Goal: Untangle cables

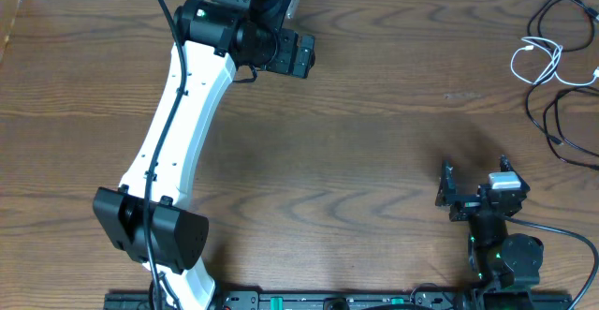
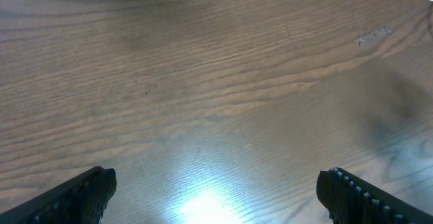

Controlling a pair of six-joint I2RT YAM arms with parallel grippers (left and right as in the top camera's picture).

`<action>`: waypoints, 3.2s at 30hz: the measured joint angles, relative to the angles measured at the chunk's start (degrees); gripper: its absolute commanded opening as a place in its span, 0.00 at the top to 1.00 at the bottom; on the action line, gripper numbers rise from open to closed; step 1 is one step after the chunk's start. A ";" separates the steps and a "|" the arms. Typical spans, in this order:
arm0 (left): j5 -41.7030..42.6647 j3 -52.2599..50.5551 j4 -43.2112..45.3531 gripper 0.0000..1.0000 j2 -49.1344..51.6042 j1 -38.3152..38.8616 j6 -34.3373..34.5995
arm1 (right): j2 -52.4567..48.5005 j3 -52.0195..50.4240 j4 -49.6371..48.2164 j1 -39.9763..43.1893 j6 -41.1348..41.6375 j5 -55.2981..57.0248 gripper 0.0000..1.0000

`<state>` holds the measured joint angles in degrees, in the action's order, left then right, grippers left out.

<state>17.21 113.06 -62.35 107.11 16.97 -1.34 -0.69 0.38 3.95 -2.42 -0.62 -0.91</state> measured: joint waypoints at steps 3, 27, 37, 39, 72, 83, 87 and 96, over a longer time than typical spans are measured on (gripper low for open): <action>0.00 0.00 0.00 0.00 0.00 0.00 0.00 | 0.00 0.00 0.00 0.00 0.00 0.00 0.01; -9.92 -7.87 3.15 0.00 -5.64 -0.90 -3.15 | 0.00 0.00 0.02 0.00 0.00 0.00 0.01; -10.27 -41.38 30.42 0.00 -32.17 -6.38 -3.78 | 0.00 0.00 0.02 0.00 0.00 -0.04 0.01; -10.12 -48.04 34.67 0.00 -37.35 -8.28 -3.89 | 0.00 0.00 0.07 0.00 0.00 -0.09 0.01; -10.10 -112.61 68.04 0.00 -98.07 -15.76 -16.46 | 0.00 0.00 0.04 0.00 0.00 -0.22 0.01; -12.04 -112.26 61.26 0.00 -106.27 -15.76 -17.14 | 0.00 0.00 0.04 0.00 0.02 -0.22 0.01; -12.07 -112.26 61.24 0.00 -106.49 -15.76 -17.14 | 0.00 0.00 0.02 0.00 0.02 -0.22 0.01; -12.09 -112.24 61.24 0.00 -106.49 -15.76 -17.14 | 0.00 0.00 0.04 0.00 0.02 -0.22 0.01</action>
<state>5.13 0.82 -1.10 0.62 1.21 -18.48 -0.69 0.38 3.99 -2.42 -0.60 -1.13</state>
